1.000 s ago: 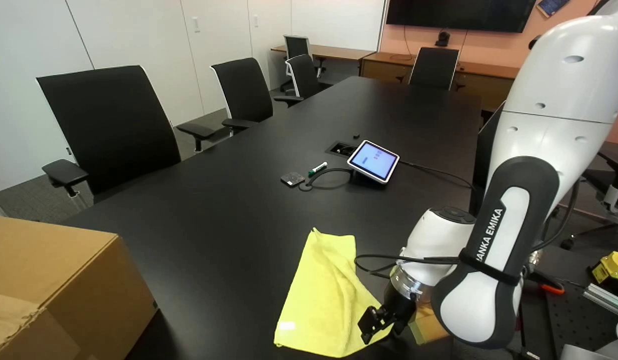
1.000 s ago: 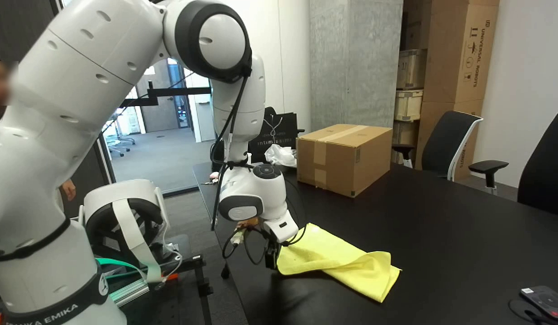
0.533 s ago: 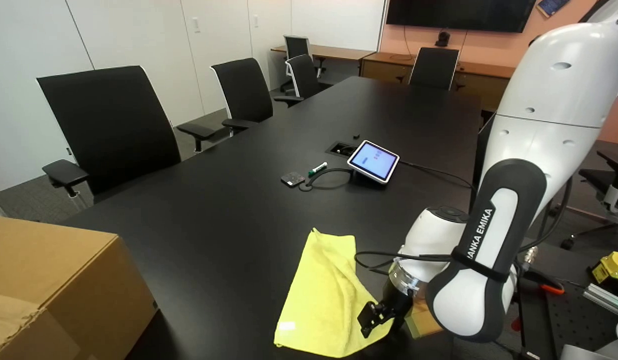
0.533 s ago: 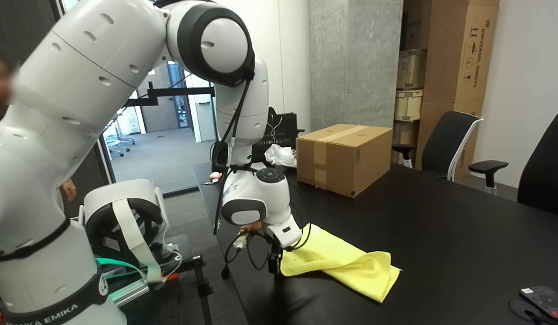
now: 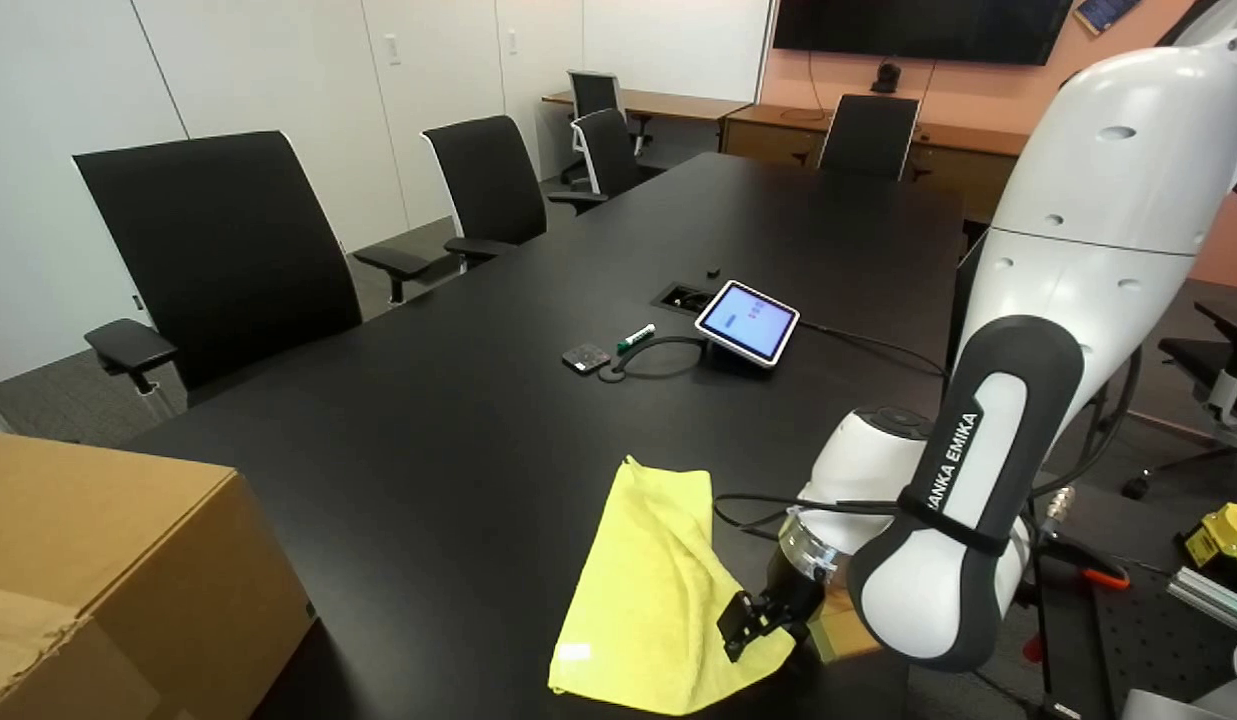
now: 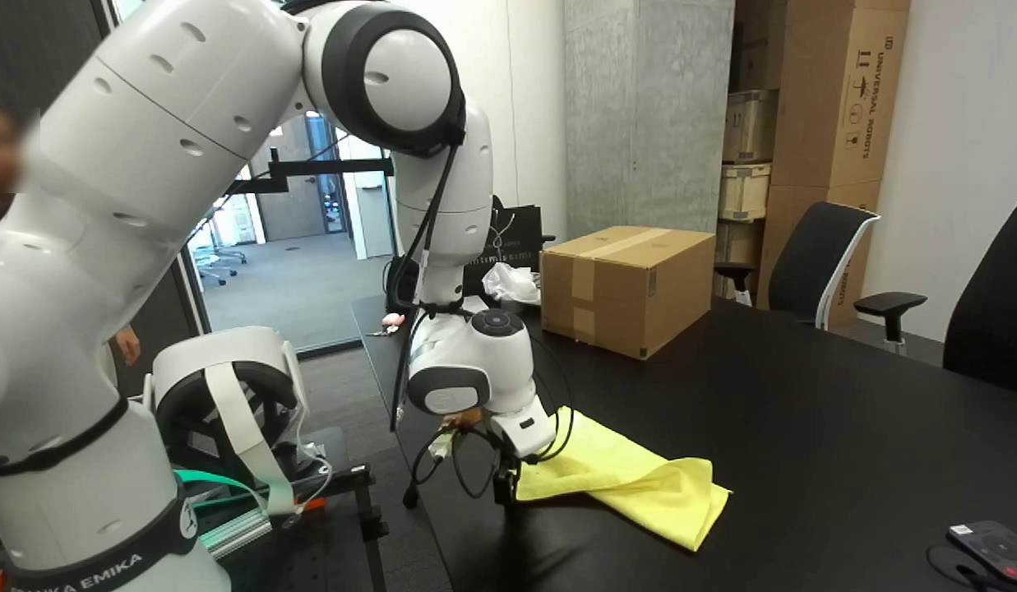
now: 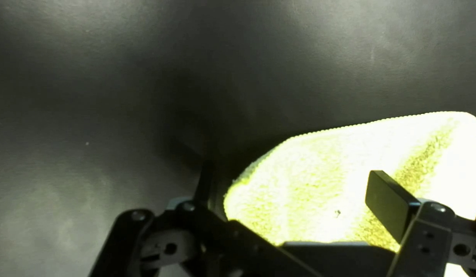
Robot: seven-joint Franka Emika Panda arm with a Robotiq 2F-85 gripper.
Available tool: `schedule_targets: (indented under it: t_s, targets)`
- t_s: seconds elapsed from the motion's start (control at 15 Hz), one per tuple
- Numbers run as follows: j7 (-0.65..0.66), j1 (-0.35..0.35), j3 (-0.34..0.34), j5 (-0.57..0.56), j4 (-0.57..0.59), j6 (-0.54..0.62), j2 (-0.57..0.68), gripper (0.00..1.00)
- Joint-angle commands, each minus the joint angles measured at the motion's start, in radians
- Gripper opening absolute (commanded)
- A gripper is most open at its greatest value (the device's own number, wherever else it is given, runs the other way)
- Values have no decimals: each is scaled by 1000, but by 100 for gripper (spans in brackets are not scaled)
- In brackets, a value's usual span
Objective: Fold the towel on the table.
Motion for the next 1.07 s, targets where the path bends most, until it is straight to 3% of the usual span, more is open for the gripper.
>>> schedule_targets:
  t_s: [0.0, 0.07, 0.2, 0.4, 0.6, 0.87, 0.93, 1.0]
  targets:
    - [26, 2, 1, -12, 13, 11, 11, 100]
    - [28, 5, -2, -11, 17, 13, 15, 100]
    - [30, 0, 2, -11, 13, 12, 10, 78]
    - [33, 1, 1, -11, 13, 17, 11, 68]
    - [35, 4, 3, -10, 9, 22, 4, 72]
    - [38, 27, 2, -3, -10, 27, -24, 64]
    - [39, 35, 2, -1, -16, 28, -33, 45]
    - [40, 46, 0, 1, -23, 26, -44, 38]
